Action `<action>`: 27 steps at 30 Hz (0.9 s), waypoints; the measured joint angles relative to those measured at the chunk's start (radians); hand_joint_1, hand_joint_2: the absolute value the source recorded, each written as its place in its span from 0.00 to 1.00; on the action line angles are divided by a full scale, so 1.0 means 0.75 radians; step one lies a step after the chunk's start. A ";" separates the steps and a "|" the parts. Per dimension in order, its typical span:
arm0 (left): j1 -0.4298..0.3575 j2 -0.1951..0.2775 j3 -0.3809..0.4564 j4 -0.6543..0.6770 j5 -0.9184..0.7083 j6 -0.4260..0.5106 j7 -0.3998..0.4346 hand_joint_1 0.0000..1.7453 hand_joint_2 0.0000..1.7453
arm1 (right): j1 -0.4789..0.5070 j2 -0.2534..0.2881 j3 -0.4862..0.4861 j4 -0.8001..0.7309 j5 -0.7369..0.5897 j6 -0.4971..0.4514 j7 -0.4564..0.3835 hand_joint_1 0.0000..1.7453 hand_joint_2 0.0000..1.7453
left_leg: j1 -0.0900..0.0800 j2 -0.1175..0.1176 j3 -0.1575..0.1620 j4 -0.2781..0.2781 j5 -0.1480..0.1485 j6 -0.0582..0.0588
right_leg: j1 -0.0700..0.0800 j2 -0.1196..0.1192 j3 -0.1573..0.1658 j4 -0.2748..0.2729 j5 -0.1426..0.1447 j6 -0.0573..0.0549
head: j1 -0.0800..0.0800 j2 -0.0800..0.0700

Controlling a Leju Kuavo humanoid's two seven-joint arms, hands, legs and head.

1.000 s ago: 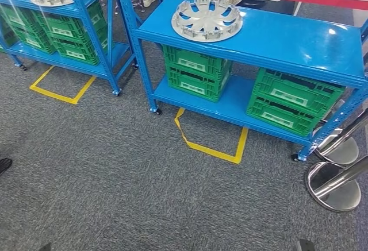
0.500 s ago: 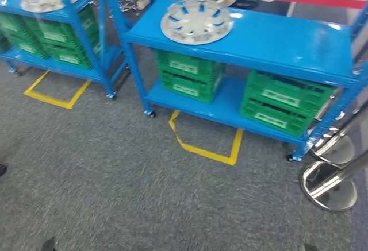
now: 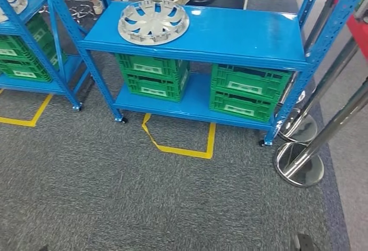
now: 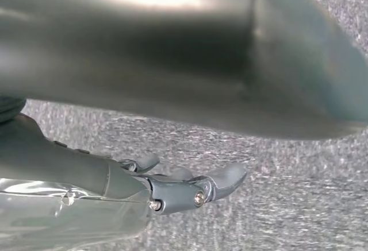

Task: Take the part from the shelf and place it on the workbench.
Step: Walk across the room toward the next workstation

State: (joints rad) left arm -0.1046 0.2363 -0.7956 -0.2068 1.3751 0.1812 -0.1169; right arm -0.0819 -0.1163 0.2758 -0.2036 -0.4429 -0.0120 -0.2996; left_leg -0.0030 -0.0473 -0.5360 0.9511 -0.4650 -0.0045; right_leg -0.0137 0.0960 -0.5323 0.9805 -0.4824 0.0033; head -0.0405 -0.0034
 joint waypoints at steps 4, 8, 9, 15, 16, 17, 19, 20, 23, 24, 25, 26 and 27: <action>0.000 -0.002 0.001 0.000 0.002 0.001 0.000 0.00 0.00 | 0.003 0.000 0.001 0.000 0.000 0.000 0.000 0.00 0.00 | 0.008 0.051 0.020 -0.040 0.016 0.013 | 0.004 -0.049 -0.050 0.088 -0.058 0.021 | 0.015 0.000; 0.007 -0.005 0.004 0.000 0.006 0.002 0.000 0.00 0.00 | 0.001 0.000 0.002 0.000 0.000 0.000 0.000 0.00 0.00 | 0.003 0.103 0.024 -0.042 0.014 0.021 | 0.004 -0.112 -0.168 0.369 -0.185 0.032 | 0.043 0.000; 0.007 -0.006 0.005 0.000 0.006 0.002 0.000 0.00 0.00 | 0.002 0.000 0.002 0.000 0.000 0.000 0.001 0.00 0.00 | 0.003 0.115 0.026 -0.042 0.012 0.020 | 0.004 -0.117 -0.155 0.351 -0.164 0.034 | 0.049 0.000; 0.006 -0.013 0.011 0.000 0.008 0.007 0.000 0.00 0.00 | -0.002 -0.003 0.003 0.000 0.000 0.000 0.001 0.00 0.00 | -0.010 0.176 0.041 -0.027 -0.005 -0.005 | 0.020 -0.194 0.043 -0.034 -0.023 0.004 | 0.070 0.000; 0.004 -0.014 0.011 0.000 0.009 0.009 0.000 0.00 0.00 | 0.000 -0.003 0.003 0.000 0.000 0.000 0.002 0.00 0.00 | -0.009 0.186 0.042 -0.026 -0.006 -0.009 | 0.019 -0.180 0.042 -0.035 -0.020 -0.004 | 0.066 0.000; 0.003 -0.014 0.012 0.000 0.009 0.010 0.000 0.00 0.00 | 0.001 -0.003 0.003 0.000 0.000 0.000 0.002 0.00 0.00 | -0.007 0.181 0.043 -0.018 -0.014 -0.016 | 0.017 -0.170 0.047 -0.039 -0.017 -0.012 | 0.064 0.000; 0.002 -0.016 0.012 0.000 0.009 0.011 0.000 0.00 0.00 | 0.000 -0.003 0.003 0.000 0.000 0.000 0.001 0.00 0.00 | 0.000 0.134 0.009 0.063 -0.071 -0.033 | 0.011 -0.150 0.054 -0.046 -0.006 -0.028 | 0.056 0.000; 0.003 -0.016 0.012 0.000 0.009 0.011 0.000 0.00 0.00 | -0.002 -0.003 0.004 0.000 0.000 0.000 0.001 0.00 0.00 | 0.005 0.102 -0.029 0.147 -0.117 -0.041 | 0.010 -0.140 0.056 -0.047 -0.003 -0.034 | 0.049 0.000; 0.009 -0.017 0.012 0.000 0.009 0.012 -0.001 0.00 0.00 | -0.002 -0.003 0.004 0.000 -0.001 0.000 0.001 0.00 0.00 | 0.015 0.072 -0.153 0.393 -0.203 -0.053 | 0.009 -0.104 0.052 -0.046 0.000 -0.038 | 0.030 0.000; 0.010 -0.018 0.012 0.000 0.009 0.012 -0.001 0.00 0.00 | -0.002 -0.003 0.004 0.000 -0.002 0.000 0.001 0.00 0.00 | 0.019 0.072 -0.158 0.392 -0.182 -0.055 | 0.008 -0.090 0.053 -0.046 0.000 -0.037 | 0.025 0.000; 0.011 -0.018 0.012 0.000 0.009 0.012 -0.001 0.00 0.00 | -0.002 -0.003 0.004 0.000 -0.002 0.000 0.001 0.00 0.00 | 0.023 0.070 -0.136 0.334 -0.135 -0.055 | 0.007 -0.077 0.056 -0.046 -0.001 -0.036 | 0.021 0.000; 0.012 -0.018 0.013 0.000 0.009 0.012 -0.001 0.00 0.00 | -0.002 -0.003 0.005 0.000 -0.002 0.000 0.001 0.00 0.00 | 0.027 0.065 -0.094 0.236 -0.077 -0.056 | 0.006 -0.066 0.059 -0.046 -0.003 -0.033 | 0.017 0.000; 0.011 -0.018 0.013 0.000 0.009 0.013 -0.001 0.00 0.25 | -0.003 -0.003 0.005 0.000 -0.002 -0.001 0.002 0.00 0.00 | 0.030 0.056 -0.050 0.134 -0.031 -0.055 | 0.007 -0.056 0.060 -0.044 -0.005 -0.029 | 0.010 0.000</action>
State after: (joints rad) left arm -0.0961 0.2226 -0.7858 -0.2068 1.3822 0.1907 -0.1173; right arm -0.0840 -0.1184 0.2795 -0.2034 -0.4444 -0.0129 -0.2979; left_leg 0.0192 -0.0055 -0.5739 1.0515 -0.4881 -0.0461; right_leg -0.0088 0.0543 -0.4871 0.9473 -0.4861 -0.0181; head -0.0330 -0.0034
